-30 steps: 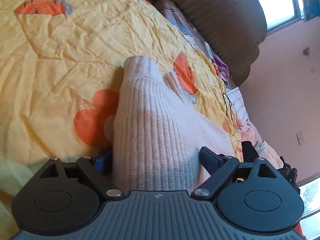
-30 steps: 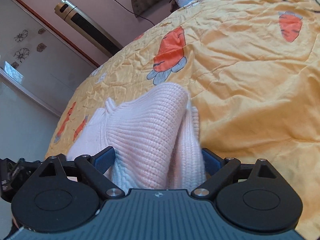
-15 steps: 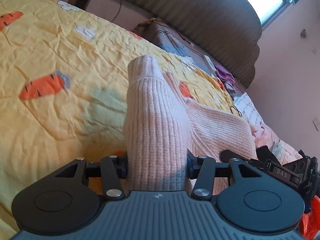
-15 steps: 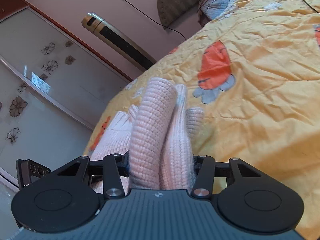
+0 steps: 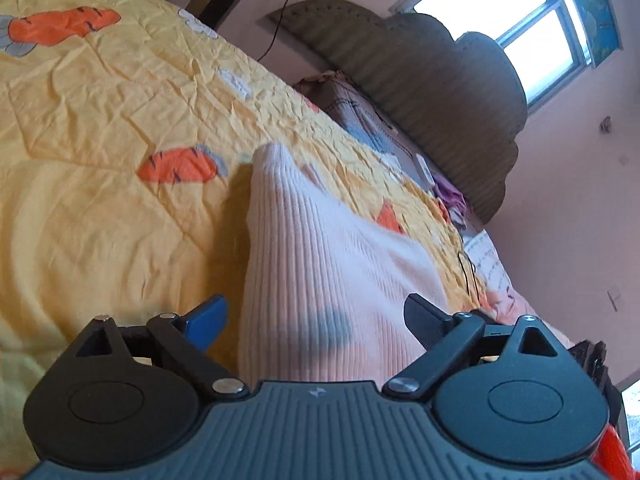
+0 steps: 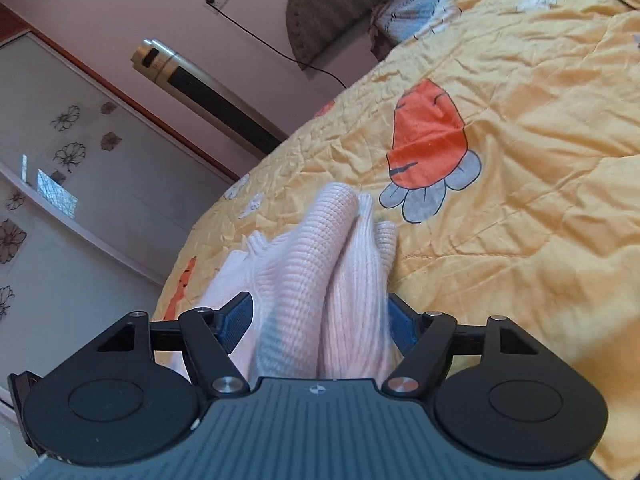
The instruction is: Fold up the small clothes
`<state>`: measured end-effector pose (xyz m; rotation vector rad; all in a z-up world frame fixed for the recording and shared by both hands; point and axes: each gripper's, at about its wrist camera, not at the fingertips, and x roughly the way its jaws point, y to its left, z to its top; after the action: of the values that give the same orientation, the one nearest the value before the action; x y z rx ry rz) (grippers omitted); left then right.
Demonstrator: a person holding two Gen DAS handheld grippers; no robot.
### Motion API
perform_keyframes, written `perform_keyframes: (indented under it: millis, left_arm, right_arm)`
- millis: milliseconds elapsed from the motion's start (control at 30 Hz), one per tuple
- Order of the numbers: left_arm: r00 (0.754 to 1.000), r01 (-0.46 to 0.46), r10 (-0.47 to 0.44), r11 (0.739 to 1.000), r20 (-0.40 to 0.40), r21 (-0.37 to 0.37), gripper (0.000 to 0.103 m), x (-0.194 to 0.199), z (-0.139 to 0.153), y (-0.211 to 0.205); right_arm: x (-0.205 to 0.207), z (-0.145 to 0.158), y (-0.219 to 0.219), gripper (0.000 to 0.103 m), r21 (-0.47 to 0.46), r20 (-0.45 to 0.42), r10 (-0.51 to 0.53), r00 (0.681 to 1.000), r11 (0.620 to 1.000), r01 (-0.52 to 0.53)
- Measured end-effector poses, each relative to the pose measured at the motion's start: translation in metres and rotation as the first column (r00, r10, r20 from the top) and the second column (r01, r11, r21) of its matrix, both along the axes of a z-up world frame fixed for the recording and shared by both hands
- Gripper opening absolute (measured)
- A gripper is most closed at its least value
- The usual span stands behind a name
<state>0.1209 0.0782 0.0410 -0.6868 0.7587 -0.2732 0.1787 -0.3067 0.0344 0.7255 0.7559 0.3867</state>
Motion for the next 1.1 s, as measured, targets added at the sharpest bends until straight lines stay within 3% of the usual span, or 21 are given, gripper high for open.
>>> perform_keyframes:
  millis: [133,200,233,300,433,467,500,533,600,700,767,833,900,933,967,1100]
  left_arm:
    - [0.997,0.064,-0.063,0.997,-0.034,0.040,0.095,-0.016,-0.015,-0.020]
    - [0.994,0.077,-0.072,0.995,-0.079,0.063,0.095,-0.016,-0.027,-0.029]
    - [0.993,0.077,-0.070,0.995,-0.099,0.066,0.095,-0.017,-0.032,-0.031]
    - [0.995,0.069,-0.063,0.995,-0.080,0.078,0.095,-0.022,-0.035,-0.033]
    - [0.994,0.069,-0.063,0.996,-0.093,0.057,0.095,-0.017,-0.035,-0.035]
    - [0.994,0.065,-0.058,0.995,-0.091,0.072,0.093,-0.015,-0.034,-0.037]
    - [0.996,0.054,-0.046,0.994,-0.080,0.100,0.063,-0.015,-0.033,-0.039]
    - [0.995,0.064,-0.054,0.990,-0.079,0.127,0.049,-0.012,-0.030,-0.041]
    - [0.995,0.077,-0.068,0.986,-0.067,0.149,0.035,-0.015,-0.019,-0.043]
    - [0.994,0.110,-0.106,0.983,-0.035,0.145,0.035,-0.021,-0.005,-0.044]
    - [0.991,0.132,-0.127,0.977,-0.044,0.169,0.036,-0.020,-0.010,-0.050]
    - [0.989,0.139,-0.126,0.963,-0.073,0.229,0.044,-0.015,-0.029,-0.057]
    - [0.992,0.128,-0.120,0.969,-0.049,0.213,0.050,-0.018,-0.036,-0.052]
    - [0.992,0.125,-0.116,0.968,-0.055,0.220,0.054,-0.020,-0.032,-0.052]
    - [0.993,0.117,-0.107,0.964,-0.052,0.241,0.063,-0.024,-0.027,-0.051]
    - [0.993,0.062,-0.094,0.923,0.068,0.379,0.077,-0.050,0.000,-0.052]
  right_arm:
    - [-0.045,0.020,-0.005,0.071,0.003,0.053,0.068,0.996,0.998,-0.068]
    - [-0.055,0.024,0.000,0.066,0.008,0.061,0.098,0.993,0.995,-0.099]
    - [-0.059,0.028,0.005,0.058,-0.023,0.073,0.101,0.992,0.995,-0.100]
    - [-0.063,0.035,0.011,0.057,-0.107,0.090,0.081,0.993,0.992,-0.071]
    - [-0.054,0.015,0.020,0.058,-0.007,-0.046,0.173,0.984,0.985,-0.173]
    - [-0.053,0.009,0.025,0.053,-0.014,-0.064,0.182,0.981,0.983,-0.183]
    - [-0.053,0.003,0.028,0.044,-0.007,-0.063,0.183,0.981,0.983,-0.184]
    - [-0.052,-0.001,0.030,0.024,0.005,-0.065,0.174,0.983,0.985,-0.174]
    - [-0.057,-0.001,0.030,0.022,0.030,-0.028,0.150,0.988,0.988,-0.149]
    - [-0.071,0.016,0.026,0.020,0.039,0.038,0.142,0.989,0.989,-0.144]
    - [-0.077,0.018,0.018,0.019,0.002,0.039,0.129,0.991,0.992,-0.129]
    - [-0.077,-0.008,0.006,0.015,-0.029,-0.034,0.093,0.995,0.995,-0.094]
    - [-0.080,-0.032,-0.007,0.016,0.085,-0.046,0.076,0.996,0.994,-0.072]
    - [-0.082,-0.033,-0.008,0.016,0.101,-0.043,0.069,0.997,0.993,-0.065]
    - [-0.082,-0.031,-0.004,0.023,0.086,-0.034,0.069,0.997,0.994,-0.066]
    - [-0.079,-0.010,-0.008,0.033,0.096,-0.034,0.066,0.997,0.993,-0.062]
